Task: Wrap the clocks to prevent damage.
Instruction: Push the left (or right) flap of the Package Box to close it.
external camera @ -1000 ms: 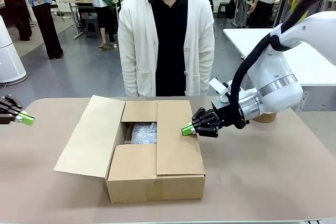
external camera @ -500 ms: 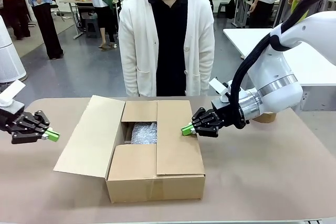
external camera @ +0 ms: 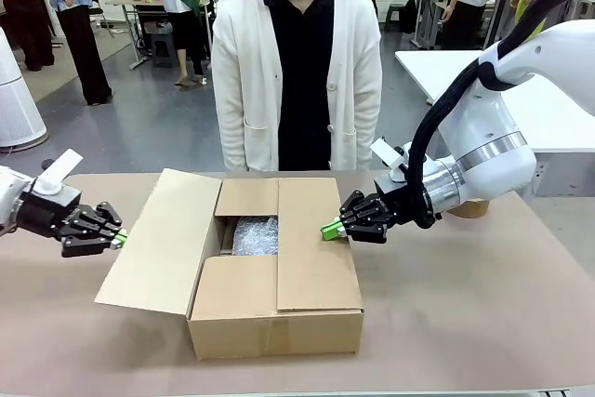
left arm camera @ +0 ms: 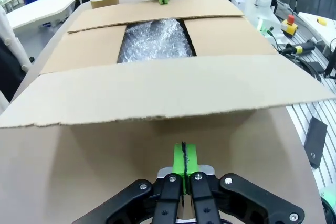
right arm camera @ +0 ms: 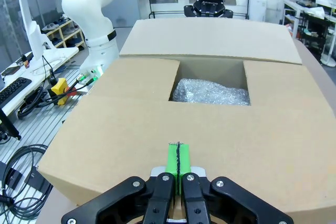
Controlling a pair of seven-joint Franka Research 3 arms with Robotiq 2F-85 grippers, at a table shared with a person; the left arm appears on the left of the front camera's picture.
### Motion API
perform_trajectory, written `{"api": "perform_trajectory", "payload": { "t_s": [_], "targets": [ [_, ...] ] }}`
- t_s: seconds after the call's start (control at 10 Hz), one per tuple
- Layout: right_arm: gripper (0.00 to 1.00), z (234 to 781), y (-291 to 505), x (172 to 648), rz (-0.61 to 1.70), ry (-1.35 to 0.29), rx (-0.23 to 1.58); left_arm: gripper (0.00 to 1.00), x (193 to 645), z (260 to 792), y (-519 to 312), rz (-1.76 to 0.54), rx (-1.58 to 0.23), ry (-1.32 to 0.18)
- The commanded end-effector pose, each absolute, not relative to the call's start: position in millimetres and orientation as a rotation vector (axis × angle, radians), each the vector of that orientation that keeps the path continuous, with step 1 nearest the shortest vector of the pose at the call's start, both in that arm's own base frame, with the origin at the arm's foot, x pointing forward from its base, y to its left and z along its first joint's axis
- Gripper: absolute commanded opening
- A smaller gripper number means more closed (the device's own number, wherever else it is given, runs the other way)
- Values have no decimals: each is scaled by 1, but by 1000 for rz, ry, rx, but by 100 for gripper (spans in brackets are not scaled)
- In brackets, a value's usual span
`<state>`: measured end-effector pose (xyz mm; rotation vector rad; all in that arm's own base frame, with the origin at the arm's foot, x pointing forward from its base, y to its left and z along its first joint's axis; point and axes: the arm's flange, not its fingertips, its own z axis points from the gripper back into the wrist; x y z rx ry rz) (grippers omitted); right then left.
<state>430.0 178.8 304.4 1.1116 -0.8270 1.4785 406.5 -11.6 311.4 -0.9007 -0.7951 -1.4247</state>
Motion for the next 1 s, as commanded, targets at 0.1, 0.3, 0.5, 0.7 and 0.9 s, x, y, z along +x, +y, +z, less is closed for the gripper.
{"api": "perform_trajectory", "payload": {
  "t_s": [0.1,0.3,0.5,0.7,0.9],
  "targets": [
    [1,301,180,429,1478,-820,1108,0,417,318,-36,-1367,-961,-827],
    [1,301,180,429,1478,-820,1108,0,424,338,-53,-1318,-1035,-894],
    [1,301,180,429,1478,-820,1108,0,429,357,-73,-1334,-1067,-923],
    [1,301,180,429,1478,-820,1108,0,437,362,-94,-1353,-1071,-915],
    [1,301,180,429,1478,-820,1108,0,445,347,-110,-1351,-1059,-883]
  ]
}}
